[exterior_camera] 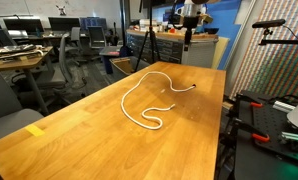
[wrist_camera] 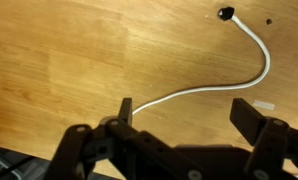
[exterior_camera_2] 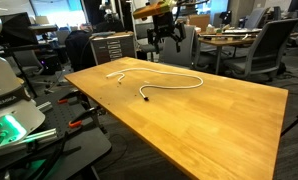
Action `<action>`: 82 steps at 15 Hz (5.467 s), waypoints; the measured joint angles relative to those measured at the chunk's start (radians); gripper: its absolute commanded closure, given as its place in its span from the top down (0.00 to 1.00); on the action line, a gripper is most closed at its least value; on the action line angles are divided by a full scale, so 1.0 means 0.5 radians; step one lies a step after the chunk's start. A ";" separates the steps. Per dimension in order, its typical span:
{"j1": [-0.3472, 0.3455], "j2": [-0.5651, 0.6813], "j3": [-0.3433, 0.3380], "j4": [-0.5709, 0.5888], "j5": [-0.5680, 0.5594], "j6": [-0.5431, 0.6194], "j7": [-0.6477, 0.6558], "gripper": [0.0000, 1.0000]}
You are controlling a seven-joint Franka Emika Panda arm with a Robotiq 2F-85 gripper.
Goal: Pick the rope on the table
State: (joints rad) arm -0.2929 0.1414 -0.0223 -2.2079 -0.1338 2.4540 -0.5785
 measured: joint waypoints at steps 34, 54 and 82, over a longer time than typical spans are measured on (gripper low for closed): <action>0.368 0.461 0.035 -0.604 0.047 0.867 0.066 0.63; 0.017 0.312 0.858 -0.453 0.349 1.029 -0.172 0.04; 0.881 0.028 0.850 -0.009 1.435 -0.681 -0.928 0.37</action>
State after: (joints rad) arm 0.1478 0.1557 0.4029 -2.2124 0.5835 2.1132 -1.0426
